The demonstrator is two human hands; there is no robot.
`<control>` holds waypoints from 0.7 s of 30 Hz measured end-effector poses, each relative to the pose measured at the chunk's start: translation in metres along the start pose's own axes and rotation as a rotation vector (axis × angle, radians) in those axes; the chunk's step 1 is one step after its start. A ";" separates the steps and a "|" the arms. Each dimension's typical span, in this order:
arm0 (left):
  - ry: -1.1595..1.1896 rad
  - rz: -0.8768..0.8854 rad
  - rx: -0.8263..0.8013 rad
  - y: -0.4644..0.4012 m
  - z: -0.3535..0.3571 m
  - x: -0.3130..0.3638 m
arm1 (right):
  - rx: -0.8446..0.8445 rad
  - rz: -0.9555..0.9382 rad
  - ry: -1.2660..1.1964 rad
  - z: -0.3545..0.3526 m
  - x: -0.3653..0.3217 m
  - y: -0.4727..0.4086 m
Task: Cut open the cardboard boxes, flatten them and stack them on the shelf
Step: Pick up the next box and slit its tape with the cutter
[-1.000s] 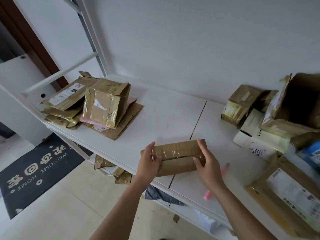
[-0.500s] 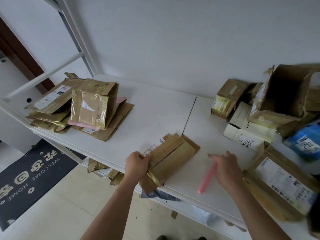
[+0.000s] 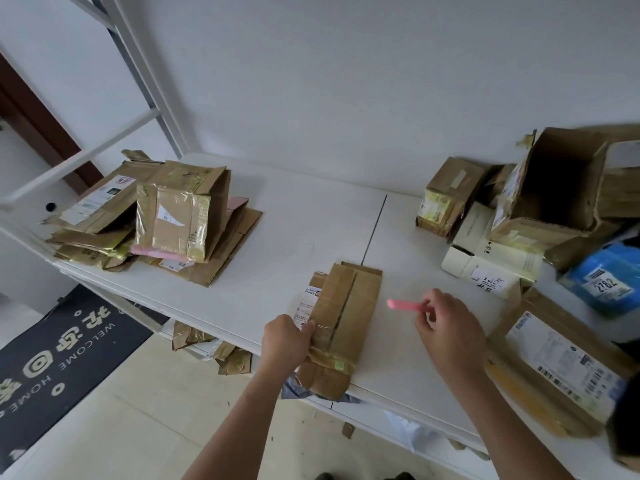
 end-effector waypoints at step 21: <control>0.338 -0.012 -0.181 -0.004 0.029 0.029 | 0.044 0.375 -1.021 0.048 -0.041 0.000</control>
Point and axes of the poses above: each hand's wrist, its own y-axis away from the middle knuckle, its own z-axis out of the palm, x = y × z, the point moved 2 cm from there along -y, towards the middle knuckle, and after that the axes turned 7 degrees about -y, right-handed, at the moved point
